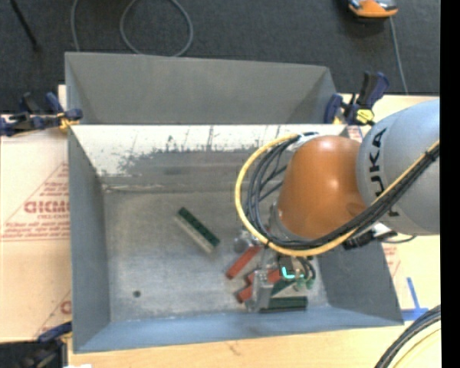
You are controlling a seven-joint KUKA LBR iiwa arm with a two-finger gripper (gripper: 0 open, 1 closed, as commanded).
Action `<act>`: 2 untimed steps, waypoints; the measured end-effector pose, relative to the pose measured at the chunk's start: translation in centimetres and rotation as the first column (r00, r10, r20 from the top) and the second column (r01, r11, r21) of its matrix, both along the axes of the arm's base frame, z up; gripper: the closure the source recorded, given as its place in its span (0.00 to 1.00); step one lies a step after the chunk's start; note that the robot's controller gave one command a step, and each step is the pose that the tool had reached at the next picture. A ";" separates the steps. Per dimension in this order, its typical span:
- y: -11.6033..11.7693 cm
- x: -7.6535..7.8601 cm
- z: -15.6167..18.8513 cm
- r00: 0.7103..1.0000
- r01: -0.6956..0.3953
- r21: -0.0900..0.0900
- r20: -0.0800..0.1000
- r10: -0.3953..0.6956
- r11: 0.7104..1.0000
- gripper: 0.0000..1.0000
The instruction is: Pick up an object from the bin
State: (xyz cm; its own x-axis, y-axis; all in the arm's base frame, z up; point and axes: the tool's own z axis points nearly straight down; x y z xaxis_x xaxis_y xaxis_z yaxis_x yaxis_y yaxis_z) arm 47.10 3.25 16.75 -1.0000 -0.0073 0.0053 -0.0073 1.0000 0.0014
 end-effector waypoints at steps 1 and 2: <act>-5.1 8.5 -6.2 0.948 0.317 -0.001 0.008 -0.317 0.948 0.00; -8.5 3.7 -9.8 0.945 0.328 -0.003 0.006 -0.328 0.945 0.00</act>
Offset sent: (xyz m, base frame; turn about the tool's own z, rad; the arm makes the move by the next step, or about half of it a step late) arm 0.0845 -0.0493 -0.0614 0.3244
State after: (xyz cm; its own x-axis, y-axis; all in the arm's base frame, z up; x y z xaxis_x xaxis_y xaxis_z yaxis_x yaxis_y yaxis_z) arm 50.81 -5.27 6.91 -0.9470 0.3213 -0.0005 0.3213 0.9470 -0.0017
